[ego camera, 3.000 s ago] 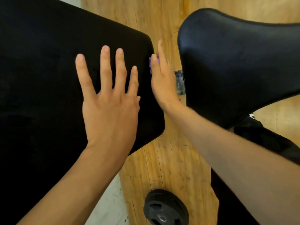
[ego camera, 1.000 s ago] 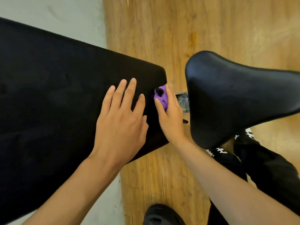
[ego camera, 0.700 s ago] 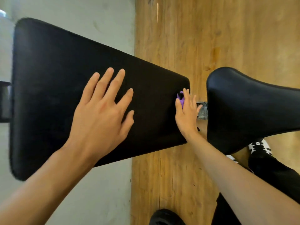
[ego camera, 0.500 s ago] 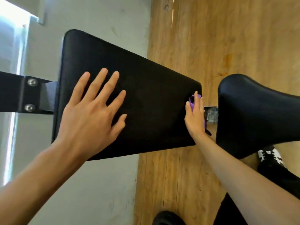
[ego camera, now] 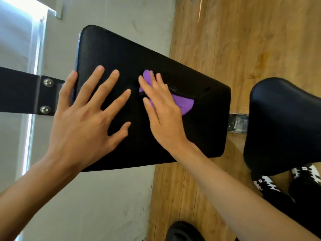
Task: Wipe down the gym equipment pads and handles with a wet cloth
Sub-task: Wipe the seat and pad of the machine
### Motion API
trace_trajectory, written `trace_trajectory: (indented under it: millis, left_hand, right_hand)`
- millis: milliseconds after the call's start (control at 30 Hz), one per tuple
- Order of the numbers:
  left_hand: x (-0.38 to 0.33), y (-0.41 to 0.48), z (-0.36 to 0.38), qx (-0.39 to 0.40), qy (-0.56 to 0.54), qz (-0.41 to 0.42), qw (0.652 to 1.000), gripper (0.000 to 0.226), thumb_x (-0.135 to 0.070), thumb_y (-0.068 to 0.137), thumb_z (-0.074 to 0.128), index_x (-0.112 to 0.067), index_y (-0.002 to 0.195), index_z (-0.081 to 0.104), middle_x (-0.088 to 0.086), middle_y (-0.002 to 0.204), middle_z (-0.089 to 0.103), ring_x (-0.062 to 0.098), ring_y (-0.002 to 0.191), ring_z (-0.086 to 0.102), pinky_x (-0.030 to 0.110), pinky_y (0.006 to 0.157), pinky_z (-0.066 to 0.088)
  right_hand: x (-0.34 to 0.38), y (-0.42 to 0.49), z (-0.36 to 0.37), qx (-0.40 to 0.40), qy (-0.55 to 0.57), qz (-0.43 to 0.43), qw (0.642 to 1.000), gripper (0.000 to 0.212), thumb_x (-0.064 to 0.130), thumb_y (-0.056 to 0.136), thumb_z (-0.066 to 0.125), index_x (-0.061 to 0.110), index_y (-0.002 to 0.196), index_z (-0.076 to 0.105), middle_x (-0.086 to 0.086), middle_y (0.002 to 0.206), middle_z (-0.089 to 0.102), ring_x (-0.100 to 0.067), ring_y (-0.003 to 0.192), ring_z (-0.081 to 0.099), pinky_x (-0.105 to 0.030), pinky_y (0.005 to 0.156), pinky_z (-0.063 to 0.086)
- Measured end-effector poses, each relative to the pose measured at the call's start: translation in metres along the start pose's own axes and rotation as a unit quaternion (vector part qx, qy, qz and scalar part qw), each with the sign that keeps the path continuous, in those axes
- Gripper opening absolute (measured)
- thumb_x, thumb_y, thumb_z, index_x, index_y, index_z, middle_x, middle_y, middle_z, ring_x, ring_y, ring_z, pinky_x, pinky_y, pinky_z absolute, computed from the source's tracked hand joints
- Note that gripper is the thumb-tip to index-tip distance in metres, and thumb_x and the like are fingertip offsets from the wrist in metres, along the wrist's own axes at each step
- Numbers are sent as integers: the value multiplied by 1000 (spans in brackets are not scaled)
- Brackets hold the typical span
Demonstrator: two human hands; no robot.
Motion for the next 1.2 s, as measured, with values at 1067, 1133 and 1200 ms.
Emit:
trace_trajectory:
  millis: [1067, 1133, 1200]
  left_hand:
    - [-2, 1, -1, -2, -51, -9, 999, 59, -43, 97, 54, -10, 146, 59, 17, 163, 39, 37, 156, 26, 66, 125, 13]
    - [-1, 2, -1, 0, -49, -10, 999, 61, -45, 95, 55, -10, 146, 58, 17, 163, 39, 37, 156, 26, 67, 124, 13]
    - [-1, 3, -2, 0, -49, -10, 999, 62, -46, 95, 55, -10, 146, 59, 17, 163, 40, 37, 156, 27, 67, 124, 14]
  right_hand:
    - [-22, -20, -9, 11, -52, -5, 999, 47, 7, 105, 48, 12, 151, 44, -7, 162, 30, -23, 156, 19, -40, 128, 12]
    - [-71, -17, -32, 2, -93, 45, 995, 51, 4, 103, 49, 16, 152, 42, -8, 163, 30, -23, 155, 21, -43, 129, 13]
    - [-120, -10, -65, -96, -63, 212, 970, 50, 11, 106, 48, 21, 154, 42, -5, 163, 34, -19, 154, 25, -48, 128, 18]
Point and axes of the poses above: each hand's wrist, its own y-axis towards the middle knuckle, its own z-axis out of the palm, x = y × z, the point moved 8 cm from there along y, towards the middle knuckle
